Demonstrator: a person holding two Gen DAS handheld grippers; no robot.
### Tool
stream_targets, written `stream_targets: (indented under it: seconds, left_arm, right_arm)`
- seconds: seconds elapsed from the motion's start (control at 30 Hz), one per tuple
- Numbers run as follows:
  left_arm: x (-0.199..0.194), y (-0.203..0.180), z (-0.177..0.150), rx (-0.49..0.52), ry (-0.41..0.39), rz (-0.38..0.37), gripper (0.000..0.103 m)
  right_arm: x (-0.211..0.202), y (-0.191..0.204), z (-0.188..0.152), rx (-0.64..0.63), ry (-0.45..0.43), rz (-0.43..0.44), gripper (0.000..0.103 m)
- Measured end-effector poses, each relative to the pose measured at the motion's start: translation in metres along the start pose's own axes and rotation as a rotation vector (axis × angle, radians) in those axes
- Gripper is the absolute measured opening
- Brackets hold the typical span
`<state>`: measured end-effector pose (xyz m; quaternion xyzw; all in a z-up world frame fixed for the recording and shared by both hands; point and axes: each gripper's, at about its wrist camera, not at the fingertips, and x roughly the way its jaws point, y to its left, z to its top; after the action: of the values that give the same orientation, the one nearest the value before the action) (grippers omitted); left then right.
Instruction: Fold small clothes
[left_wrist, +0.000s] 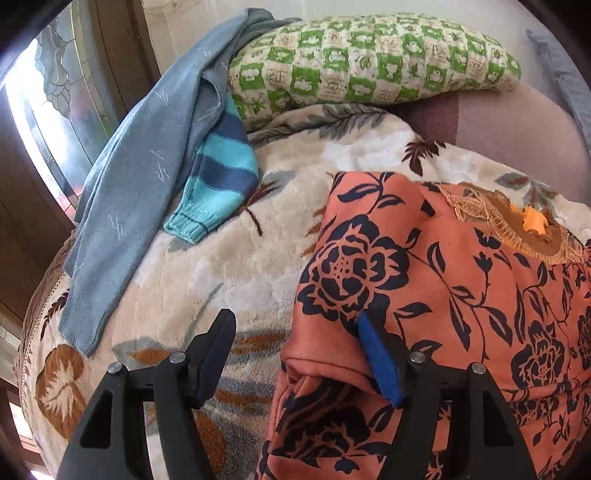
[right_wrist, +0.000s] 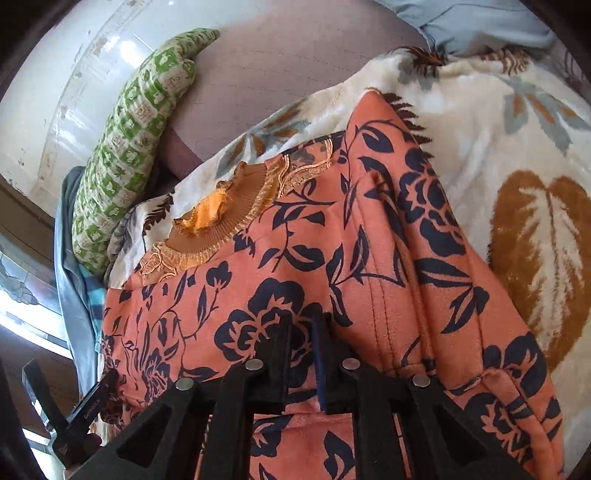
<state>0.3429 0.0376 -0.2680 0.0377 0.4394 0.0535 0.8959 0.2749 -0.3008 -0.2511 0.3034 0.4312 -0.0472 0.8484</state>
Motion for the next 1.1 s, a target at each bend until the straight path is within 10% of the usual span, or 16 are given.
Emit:
stream_targets:
  seconds: [0.13, 0.3, 0.57, 0.67, 0.87, 1.1]
  left_arm:
    - [-0.013, 0.001, 0.003, -0.019, -0.033, -0.057, 0.071]
    - [0.011, -0.003, -0.006, 0.034, 0.108, -0.073, 0.077]
    - [-0.083, 0.035, -0.038, 0.071, -0.018, -0.133, 0.078]
    - [-0.109, 0.056, -0.082, 0.030, 0.031, -0.163, 0.080]
    - [-0.157, 0.085, -0.148, 0.061, 0.097, -0.148, 0.080]
    - [-0.181, 0.115, -0.167, -0.022, 0.163, -0.171, 0.080]
  right_arm:
    - [-0.002, 0.018, -0.007, -0.090, -0.017, 0.023, 0.015]
    - [0.014, 0.015, -0.011, -0.087, 0.104, 0.019, 0.024]
    - [-0.117, -0.026, -0.015, -0.009, -0.015, 0.194, 0.027]
    - [-0.170, -0.056, -0.033, -0.028, -0.036, 0.160, 0.073]
    - [-0.237, -0.130, -0.083, 0.007, 0.040, 0.156, 0.074]
    - [-0.219, -0.182, -0.146, 0.112, 0.214, 0.242, 0.072]
